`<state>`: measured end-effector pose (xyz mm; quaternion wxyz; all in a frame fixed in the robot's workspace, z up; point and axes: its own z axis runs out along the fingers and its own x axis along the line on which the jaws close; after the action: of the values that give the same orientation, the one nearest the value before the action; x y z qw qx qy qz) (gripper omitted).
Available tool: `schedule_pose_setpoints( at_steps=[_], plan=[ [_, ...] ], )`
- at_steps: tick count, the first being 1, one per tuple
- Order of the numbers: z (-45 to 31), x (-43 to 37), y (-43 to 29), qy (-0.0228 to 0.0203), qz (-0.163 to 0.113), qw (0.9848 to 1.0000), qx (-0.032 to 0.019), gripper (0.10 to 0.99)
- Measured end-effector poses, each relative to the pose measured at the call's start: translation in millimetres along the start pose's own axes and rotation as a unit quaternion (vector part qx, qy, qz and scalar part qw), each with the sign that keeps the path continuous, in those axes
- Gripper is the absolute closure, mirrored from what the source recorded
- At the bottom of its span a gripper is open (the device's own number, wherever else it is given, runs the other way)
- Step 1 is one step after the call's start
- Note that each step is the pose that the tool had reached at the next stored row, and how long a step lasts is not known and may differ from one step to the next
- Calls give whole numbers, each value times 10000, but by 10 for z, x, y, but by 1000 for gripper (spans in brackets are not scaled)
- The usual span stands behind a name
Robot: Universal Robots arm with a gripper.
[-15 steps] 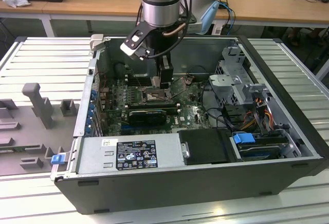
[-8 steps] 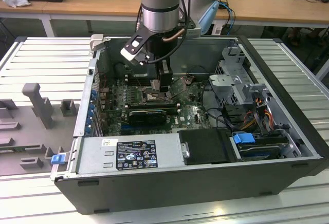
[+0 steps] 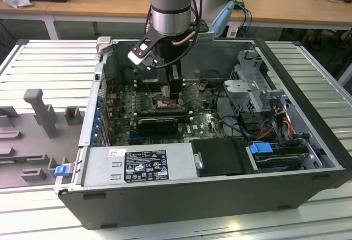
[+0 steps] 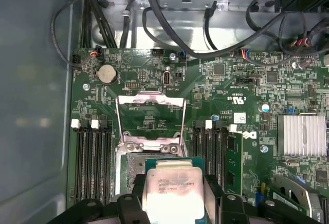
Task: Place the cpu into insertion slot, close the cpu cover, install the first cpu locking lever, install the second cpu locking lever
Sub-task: 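Place the cpu into insertion slot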
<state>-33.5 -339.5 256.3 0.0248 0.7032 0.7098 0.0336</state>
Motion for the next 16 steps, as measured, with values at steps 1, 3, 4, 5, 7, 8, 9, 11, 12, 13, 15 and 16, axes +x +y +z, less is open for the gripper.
schedule_pose_setpoints(
  at_steps=[1,3,4,5,7,8,9,11,12,13,15,16],
  plan=[
    [2,8,0,0,0,10000,0,557],
    [4,14,-2,1,0,10000,0,557],
    [5,14,-3,0,-1,10000,0,557],
    [6,15,-3,-1,-1,10000,0,557],
    [10,17,-10,-1,5,10000,0,557],
    [13,23,-17,-3,50,10000,-1,557],
    [19,40,-22,-7,80,10000,-1,557],
    [53,62,-41,-5,85,10000,-1,557],
    [89,75,-51,-6,90,10000,-1,557],
    [113,94,-57,-7,99,10000,-1,557],
    [143,117,-67,-12,168,9999,-2,557],
    [160,135,-69,-15,198,9998,-2,557]
  ],
)
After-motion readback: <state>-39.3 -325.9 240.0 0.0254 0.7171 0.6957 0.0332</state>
